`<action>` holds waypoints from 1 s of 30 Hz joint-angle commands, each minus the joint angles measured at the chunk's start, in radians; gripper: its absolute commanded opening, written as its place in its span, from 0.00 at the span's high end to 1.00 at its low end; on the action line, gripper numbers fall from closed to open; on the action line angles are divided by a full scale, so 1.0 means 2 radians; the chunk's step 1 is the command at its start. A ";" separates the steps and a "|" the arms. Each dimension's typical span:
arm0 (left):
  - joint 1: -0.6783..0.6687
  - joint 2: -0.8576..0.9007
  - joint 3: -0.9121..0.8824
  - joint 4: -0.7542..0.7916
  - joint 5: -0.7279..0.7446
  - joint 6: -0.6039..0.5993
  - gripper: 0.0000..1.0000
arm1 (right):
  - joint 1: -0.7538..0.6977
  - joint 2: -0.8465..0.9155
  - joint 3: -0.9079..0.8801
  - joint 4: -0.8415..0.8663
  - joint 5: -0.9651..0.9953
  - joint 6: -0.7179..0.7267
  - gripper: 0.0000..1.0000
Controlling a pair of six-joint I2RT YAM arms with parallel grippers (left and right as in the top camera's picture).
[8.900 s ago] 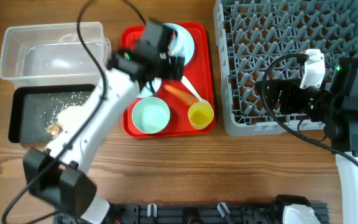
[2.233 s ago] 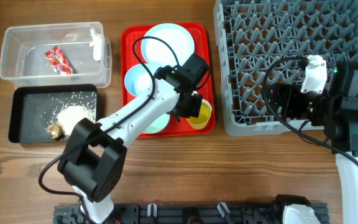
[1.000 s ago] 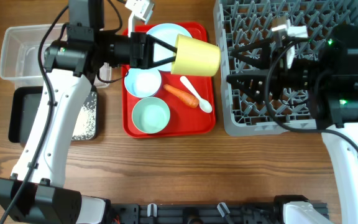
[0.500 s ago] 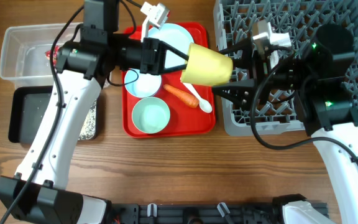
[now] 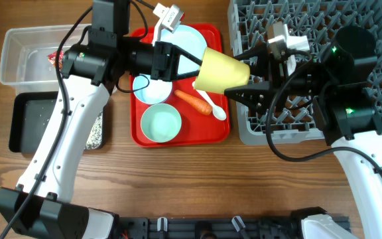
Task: Sort waste into correct bins and load items into the dishwasher rack
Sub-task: 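Lift the yellow cup with the left gripper toward the right gripper, grasp it with right, then lower the yellow cup into the dish rack with the right gripper and release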
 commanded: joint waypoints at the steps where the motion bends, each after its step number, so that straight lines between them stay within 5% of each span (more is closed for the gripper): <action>1: -0.003 0.006 0.001 0.002 0.008 0.012 0.96 | 0.003 0.003 0.006 0.004 -0.014 -0.001 0.34; 3: -0.003 0.006 0.001 0.002 0.008 0.012 0.96 | 0.003 0.003 0.006 0.004 -0.014 -0.001 0.37; 7: -0.003 0.006 0.001 0.002 -0.003 0.012 0.76 | 0.003 0.003 0.006 0.004 -0.014 -0.001 0.42; 18: 0.000 0.006 0.001 0.002 -0.006 0.012 0.73 | -0.010 0.003 0.006 0.015 0.005 0.012 0.42; 30: 0.008 0.006 0.001 0.001 -0.045 0.012 0.75 | -0.152 0.003 0.006 -0.070 0.021 0.023 0.42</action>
